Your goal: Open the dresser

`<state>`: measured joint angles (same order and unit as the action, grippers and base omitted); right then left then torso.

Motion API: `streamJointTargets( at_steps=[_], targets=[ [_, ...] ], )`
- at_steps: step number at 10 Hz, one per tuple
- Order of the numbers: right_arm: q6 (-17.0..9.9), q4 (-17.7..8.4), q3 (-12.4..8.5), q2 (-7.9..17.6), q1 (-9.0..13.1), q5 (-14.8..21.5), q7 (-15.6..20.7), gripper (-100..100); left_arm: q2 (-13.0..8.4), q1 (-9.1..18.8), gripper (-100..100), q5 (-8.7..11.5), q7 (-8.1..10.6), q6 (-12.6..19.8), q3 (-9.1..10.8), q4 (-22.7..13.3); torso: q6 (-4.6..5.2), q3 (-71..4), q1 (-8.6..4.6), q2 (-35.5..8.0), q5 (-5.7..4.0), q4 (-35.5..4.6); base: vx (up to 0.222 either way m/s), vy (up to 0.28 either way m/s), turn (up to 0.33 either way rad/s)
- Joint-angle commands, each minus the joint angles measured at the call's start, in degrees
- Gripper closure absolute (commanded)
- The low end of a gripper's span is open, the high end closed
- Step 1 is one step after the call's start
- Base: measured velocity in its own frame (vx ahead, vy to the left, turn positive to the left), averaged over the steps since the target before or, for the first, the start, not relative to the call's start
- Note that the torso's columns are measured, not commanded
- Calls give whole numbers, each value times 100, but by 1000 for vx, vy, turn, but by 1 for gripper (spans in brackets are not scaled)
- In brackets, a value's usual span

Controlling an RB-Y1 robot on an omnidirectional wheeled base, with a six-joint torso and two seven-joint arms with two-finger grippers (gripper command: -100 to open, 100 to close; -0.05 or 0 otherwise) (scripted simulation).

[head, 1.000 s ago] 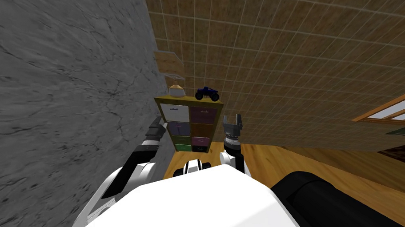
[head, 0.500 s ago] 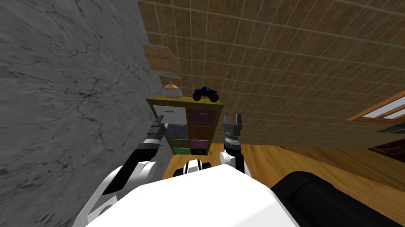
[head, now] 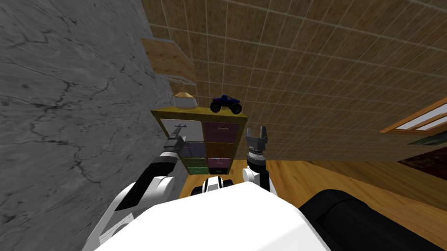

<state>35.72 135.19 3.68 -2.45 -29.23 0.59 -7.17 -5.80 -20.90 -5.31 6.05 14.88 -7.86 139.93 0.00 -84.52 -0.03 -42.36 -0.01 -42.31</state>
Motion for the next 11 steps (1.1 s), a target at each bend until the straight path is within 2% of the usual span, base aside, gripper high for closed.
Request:
streamJointTargets(
  at_steps=[1, 3, 4, 7, 8, 9, 11],
  targets=[
    [0, 0, 0, 0, 0, 0, 0, 0, 255, 34, -100, -12, -11, 241, -24, 70, 0, 0, 0, 1, 0, 0, 67, -17, -30],
    [0, 0, 0, 0, 0, 0, 0, 0, 473, 48, -100, -18, -16, 338, -35, 100, 0, -2, 5, 4, 2, 1, 51, -9, -19],
    [0, 0, 0, 0, 0, 0, 0, 0, 406, 44, -100, -16, -14, 304, -31, 91, 0, -2, 7, 3, 2, 1, 20, -1, -2],
    [0, 0, 0, 0, 0, 0, 0, 0, 405, -45, -100, -40, -14, 592, -52, 454, 0, -16, 4, 25, 1, 7, 93, 8, -24],
    [0, 0, 0, 0, -1, 0, 0, 0, 404, -27, -100, -33, -10, 526, -44, 383, 0, -14, 3, 21, 1, 6, 47, 7, -2],
    [0, 0, 0, 0, 0, 0, 0, 0, 412, 9, 100, -26, -14, 426, -40, 237, 0, 0, 2, -2, 1, 0, -54, -5, 36],
    [-1, -1, 0, 0, 2, 0, 0, 0, 415, 37, 100, -18, -15, 343, -34, 128, 13, 22, -4, -13, 17, 31, -91, -3, 36]
  ],
)
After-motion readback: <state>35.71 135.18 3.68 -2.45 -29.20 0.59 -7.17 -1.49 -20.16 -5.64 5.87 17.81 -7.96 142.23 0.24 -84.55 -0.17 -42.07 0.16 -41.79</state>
